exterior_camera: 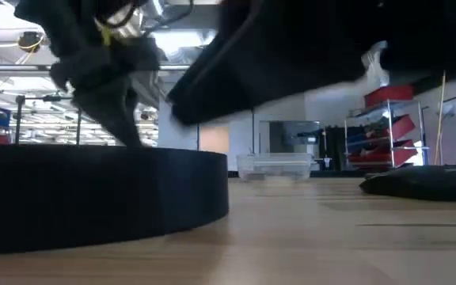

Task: Insert battery
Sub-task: Prepare the wall clock

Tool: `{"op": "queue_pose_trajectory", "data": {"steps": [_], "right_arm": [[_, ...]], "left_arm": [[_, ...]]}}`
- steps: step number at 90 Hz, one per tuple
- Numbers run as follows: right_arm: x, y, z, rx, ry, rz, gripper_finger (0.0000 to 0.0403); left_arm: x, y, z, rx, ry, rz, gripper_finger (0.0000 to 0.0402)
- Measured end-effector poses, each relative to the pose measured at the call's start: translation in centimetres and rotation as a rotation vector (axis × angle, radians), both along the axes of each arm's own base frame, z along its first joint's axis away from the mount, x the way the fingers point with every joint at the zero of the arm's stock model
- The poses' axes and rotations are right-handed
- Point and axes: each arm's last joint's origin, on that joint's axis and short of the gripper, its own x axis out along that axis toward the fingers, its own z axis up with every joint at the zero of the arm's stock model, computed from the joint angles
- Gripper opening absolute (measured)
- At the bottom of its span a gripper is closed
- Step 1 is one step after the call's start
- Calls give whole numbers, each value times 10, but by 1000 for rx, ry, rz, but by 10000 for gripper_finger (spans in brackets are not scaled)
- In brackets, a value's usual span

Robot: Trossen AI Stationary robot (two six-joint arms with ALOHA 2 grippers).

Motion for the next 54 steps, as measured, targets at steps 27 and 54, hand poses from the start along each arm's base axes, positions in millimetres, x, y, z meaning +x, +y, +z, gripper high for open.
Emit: {"op": "queue_pose_trajectory", "data": {"steps": [27, 54], "right_arm": [[10, 22, -19, -207, 95, -10, 237], [16, 24, -33, -270, 13, -94, 237]], "left_arm": [[-30, -23, -19, -79, 186, -57, 274], [-52, -41, -52, -194, 80, -94, 274]]}}
